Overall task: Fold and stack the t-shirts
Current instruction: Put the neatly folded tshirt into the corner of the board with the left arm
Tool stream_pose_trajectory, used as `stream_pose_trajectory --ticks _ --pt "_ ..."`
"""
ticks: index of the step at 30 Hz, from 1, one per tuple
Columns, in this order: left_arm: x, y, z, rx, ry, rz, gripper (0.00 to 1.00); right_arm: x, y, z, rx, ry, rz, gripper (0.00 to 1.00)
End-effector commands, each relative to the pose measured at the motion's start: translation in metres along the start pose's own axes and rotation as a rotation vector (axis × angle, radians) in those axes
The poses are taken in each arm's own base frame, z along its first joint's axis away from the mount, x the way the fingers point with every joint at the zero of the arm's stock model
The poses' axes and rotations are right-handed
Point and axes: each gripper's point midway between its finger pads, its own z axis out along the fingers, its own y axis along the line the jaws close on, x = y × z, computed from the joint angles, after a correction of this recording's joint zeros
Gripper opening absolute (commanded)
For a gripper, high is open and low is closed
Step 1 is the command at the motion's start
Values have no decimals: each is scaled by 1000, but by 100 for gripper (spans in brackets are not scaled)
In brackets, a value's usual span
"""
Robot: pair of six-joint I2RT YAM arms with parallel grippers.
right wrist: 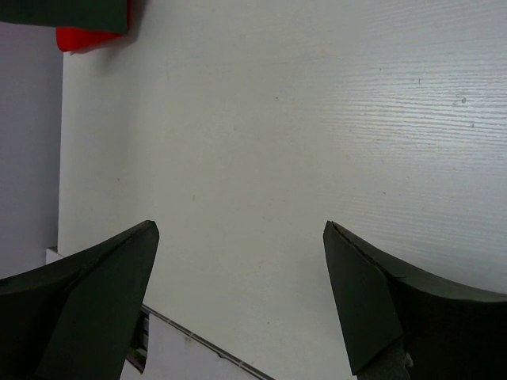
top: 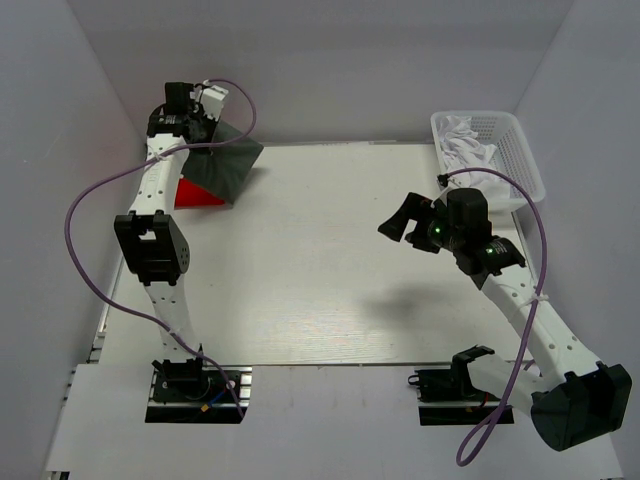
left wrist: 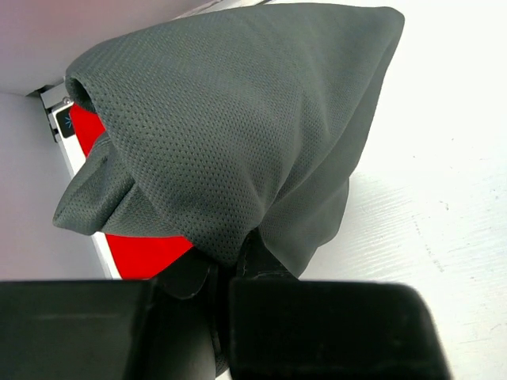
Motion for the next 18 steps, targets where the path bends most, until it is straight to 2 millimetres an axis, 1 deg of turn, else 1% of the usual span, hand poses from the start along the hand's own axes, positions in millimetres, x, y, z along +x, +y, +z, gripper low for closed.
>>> stream_pose_trajectory --ticks 1,2,6,8,9,11,12,13,14,15,16,17,18 --pt "-26 14 -43 -38 -95 -3 0 -11 3 1 -11 -46 0 90" --pt "-24 19 -44 -46 -92 -10 0 -13 3 1 -12 -53 -3 90" --pt "-21 26 -44 -66 -84 -7 0 -9 3 6 -17 -32 9 90" --pt "-15 37 -46 -83 -78 -22 0 -9 3 8 -16 -28 14 90" --pt "-18 39 -46 -88 -89 -21 0 -8 4 9 -24 -22 8 90" --pt "-18 49 -47 -90 -106 -23 0 -10 4 12 -22 -17 11 90" --pt "-18 49 -47 -90 -106 -23 0 -9 4 12 -24 -12 11 90" --pt "-11 51 -39 -80 -92 -31 0 -9 3 15 -18 -4 11 90" --pt "-9 49 -34 -66 -88 -32 0 -10 4 16 -20 -4 10 90" --pt "-12 50 -36 -70 -96 -31 0 -11 4 18 -18 4 12 90" --pt "-4 52 -31 -67 -73 -40 0 -11 6 19 -22 6 10 90" --pt "-1 52 -27 -63 -65 -41 0 -12 7 19 -27 10 12 90" --pt "2 58 -28 -79 -58 -47 0 -14 9 21 -32 12 11 90"
